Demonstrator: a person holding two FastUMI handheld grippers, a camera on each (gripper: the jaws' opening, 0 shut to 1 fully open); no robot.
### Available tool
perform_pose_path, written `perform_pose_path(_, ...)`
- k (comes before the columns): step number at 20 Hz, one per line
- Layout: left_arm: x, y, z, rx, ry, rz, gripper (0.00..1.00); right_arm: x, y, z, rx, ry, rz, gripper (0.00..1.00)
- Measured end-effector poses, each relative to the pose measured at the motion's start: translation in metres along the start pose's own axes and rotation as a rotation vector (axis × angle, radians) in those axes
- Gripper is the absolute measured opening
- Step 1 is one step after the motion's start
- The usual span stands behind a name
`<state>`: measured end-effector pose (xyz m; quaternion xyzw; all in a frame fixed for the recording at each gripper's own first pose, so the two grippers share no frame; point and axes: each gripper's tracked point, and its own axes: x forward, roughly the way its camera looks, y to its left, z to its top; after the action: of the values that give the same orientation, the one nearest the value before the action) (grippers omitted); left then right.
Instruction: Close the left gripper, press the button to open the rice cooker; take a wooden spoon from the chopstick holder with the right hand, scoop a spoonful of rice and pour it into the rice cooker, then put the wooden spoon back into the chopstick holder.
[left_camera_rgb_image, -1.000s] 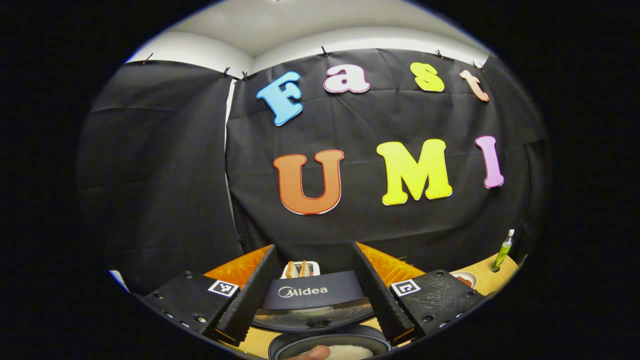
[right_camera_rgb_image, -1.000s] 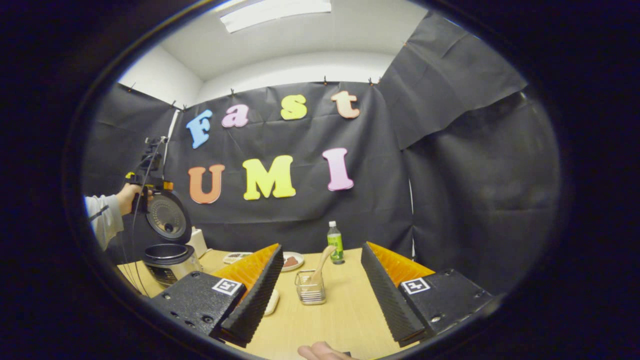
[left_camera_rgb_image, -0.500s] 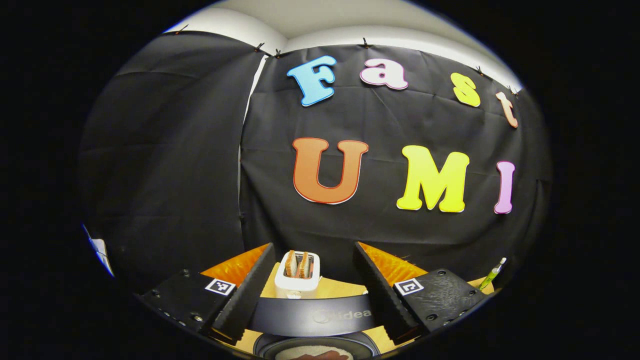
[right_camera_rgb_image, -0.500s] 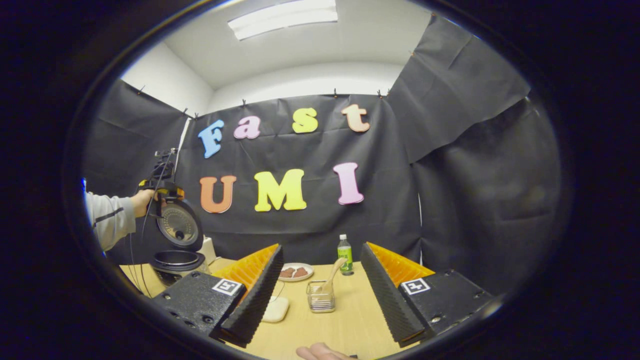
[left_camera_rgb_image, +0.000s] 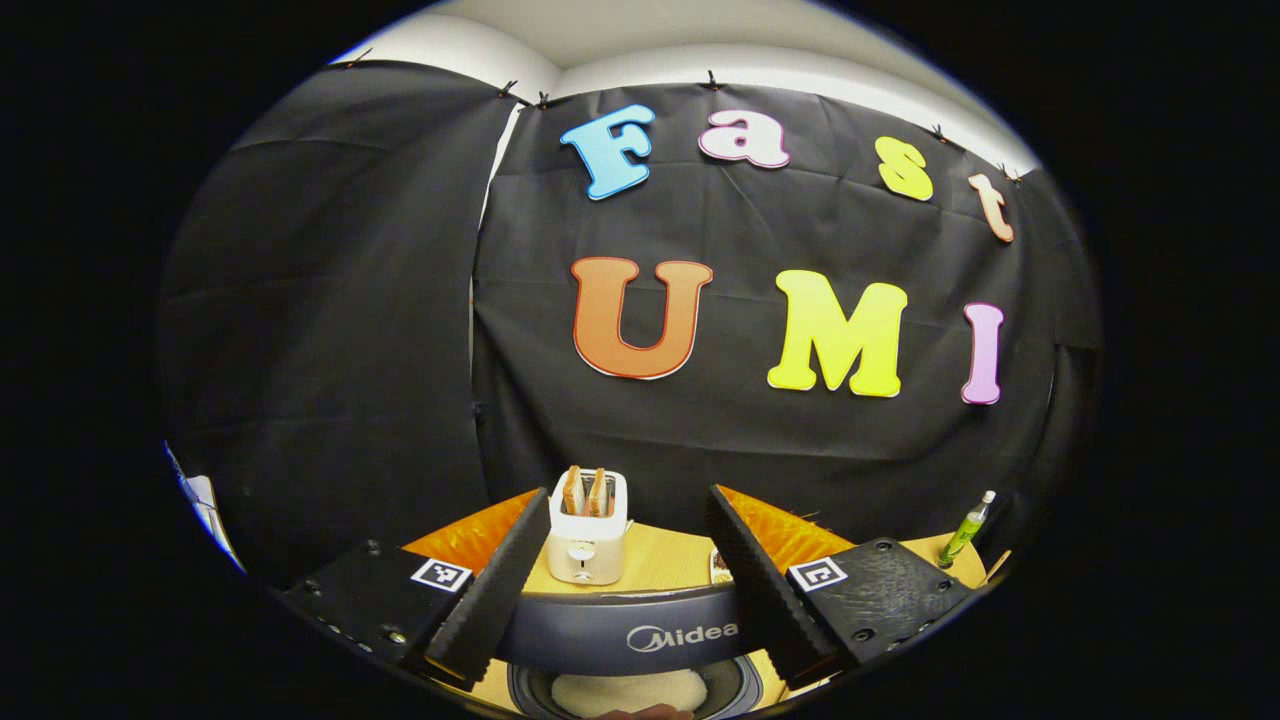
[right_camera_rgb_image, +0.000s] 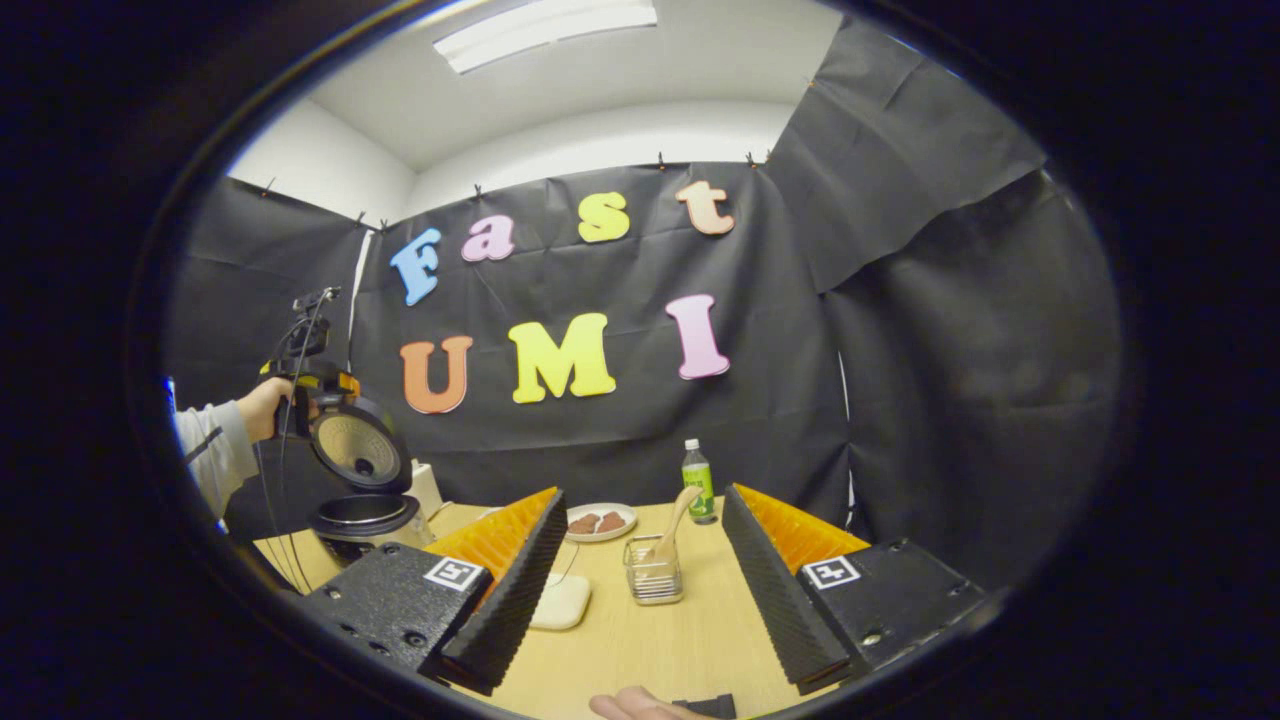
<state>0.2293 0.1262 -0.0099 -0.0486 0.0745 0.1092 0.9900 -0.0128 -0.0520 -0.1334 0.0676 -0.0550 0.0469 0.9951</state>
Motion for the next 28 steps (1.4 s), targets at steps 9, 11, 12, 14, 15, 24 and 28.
perform_pose_path(9, -0.046, -0.01, -0.088, 0.021, 0.116, -0.03, 0.99, -0.037, 0.009, 0.005, -0.04, 0.002, -0.001, 1.0)
perform_pose_path(11, -0.052, -0.008, -0.103, 0.022, 0.131, -0.02, 0.98, -0.046, 0.017, 0.006, -0.05, 0.001, 0.009, 1.0)
perform_pose_path(12, -0.054, -0.008, -0.109, 0.024, 0.135, -0.018, 0.98, -0.051, 0.02, 0.006, -0.054, 0.0, 0.015, 1.0)
perform_pose_path(14, -0.058, -0.007, -0.121, 0.029, 0.149, -0.015, 0.98, -0.057, 0.029, 0.006, -0.058, 0.003, 0.028, 1.0)
perform_pose_path(15, -0.06, -0.008, -0.129, 0.03, 0.156, -0.012, 0.98, -0.06, 0.033, 0.005, -0.059, 0.005, 0.035, 0.99)
perform_pose_path(24, -0.071, -0.008, -0.175, 0.077, 0.143, -0.002, 0.99, -0.072, 0.055, 0.003, -0.069, 0.022, 0.07, 1.0)
perform_pose_path(28, -0.079, -0.009, -0.176, 0.077, 0.099, 0.0, 0.98, -0.073, 0.062, 0.0, -0.073, 0.028, 0.079, 1.0)
